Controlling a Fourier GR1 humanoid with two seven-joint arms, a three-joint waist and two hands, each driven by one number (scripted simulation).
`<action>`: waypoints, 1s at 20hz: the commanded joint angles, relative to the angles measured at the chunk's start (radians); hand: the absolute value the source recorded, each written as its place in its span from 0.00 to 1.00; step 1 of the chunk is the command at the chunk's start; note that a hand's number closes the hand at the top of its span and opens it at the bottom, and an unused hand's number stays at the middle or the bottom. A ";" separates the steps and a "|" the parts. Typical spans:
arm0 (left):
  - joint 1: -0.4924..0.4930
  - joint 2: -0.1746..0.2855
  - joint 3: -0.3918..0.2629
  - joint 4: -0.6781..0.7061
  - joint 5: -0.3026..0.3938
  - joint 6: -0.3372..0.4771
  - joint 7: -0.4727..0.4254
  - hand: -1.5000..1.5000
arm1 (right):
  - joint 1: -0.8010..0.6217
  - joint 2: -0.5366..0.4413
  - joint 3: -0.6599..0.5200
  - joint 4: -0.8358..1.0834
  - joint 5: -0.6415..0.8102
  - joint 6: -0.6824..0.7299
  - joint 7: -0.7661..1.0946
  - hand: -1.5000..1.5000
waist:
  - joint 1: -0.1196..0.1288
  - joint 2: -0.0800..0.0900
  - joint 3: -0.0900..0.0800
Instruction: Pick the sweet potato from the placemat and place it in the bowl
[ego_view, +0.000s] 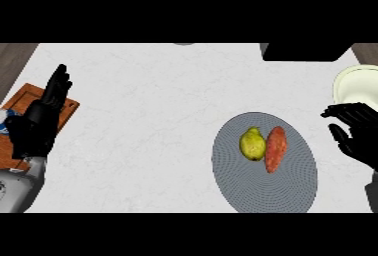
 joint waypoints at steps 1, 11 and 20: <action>0.011 -0.011 -0.002 -0.028 -0.015 0.020 0.002 0.50 | 0.014 -0.029 -0.098 0.252 -0.041 0.190 -0.242 0.00 | 0.020 0.000 0.004; -0.002 -0.062 -0.013 0.002 -0.054 0.040 0.007 0.50 | -0.098 -0.334 0.014 0.353 0.331 0.340 -0.485 0.00 | 0.010 -0.009 -0.002; -0.063 -0.072 0.018 0.039 -0.065 0.015 0.043 0.50 | -0.249 -0.328 0.252 0.257 0.598 0.215 -0.329 0.00 | 0.002 -0.012 -0.005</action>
